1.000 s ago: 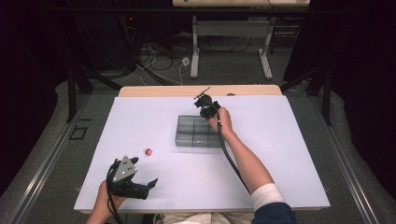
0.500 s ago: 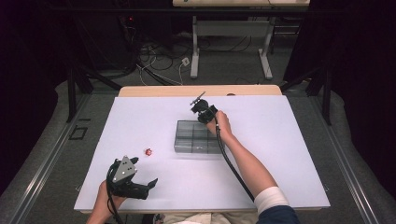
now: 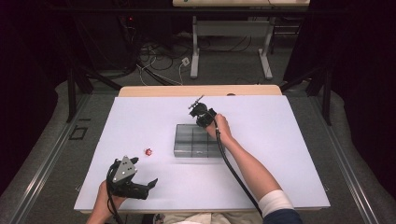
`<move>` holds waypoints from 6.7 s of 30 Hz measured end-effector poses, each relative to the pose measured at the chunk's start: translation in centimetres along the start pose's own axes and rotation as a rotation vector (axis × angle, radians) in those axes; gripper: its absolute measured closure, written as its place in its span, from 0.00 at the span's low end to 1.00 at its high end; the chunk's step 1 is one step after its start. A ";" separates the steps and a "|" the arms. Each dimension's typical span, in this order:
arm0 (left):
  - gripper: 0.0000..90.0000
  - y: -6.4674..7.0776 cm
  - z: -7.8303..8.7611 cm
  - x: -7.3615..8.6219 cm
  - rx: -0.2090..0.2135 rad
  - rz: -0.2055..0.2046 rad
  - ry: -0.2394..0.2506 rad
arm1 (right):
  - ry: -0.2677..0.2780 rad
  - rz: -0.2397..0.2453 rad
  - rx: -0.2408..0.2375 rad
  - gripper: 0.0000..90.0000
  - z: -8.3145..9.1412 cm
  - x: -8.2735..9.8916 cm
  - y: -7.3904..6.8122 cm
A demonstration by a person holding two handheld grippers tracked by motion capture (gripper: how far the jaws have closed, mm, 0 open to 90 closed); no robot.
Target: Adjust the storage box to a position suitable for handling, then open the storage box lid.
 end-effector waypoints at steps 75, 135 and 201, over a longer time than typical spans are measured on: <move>0.00 0.0 -0.1 0.0 0.002 0.000 -0.001 | 0.186 -0.125 -0.295 0.06 13.4 15.0 -1.0; 0.00 0.0 0.1 0.2 -0.003 -0.007 -0.012 | 0.098 0.053 -0.374 0.00 12.7 17.3 -6.1; 0.00 0.0 0.1 0.3 -0.009 -0.003 -0.014 | 0.177 0.079 -0.414 0.06 11.3 14.7 -9.3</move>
Point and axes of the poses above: each handheld gripper's, and its own axes: z roughly backward along the jaws, x roughly out of its underside, y roughly to its right, the point moved 6 cm from there along -z, roughly forward along the jaws, and after that the axes turned 4 degrees about -x, right-handed, at the moved point
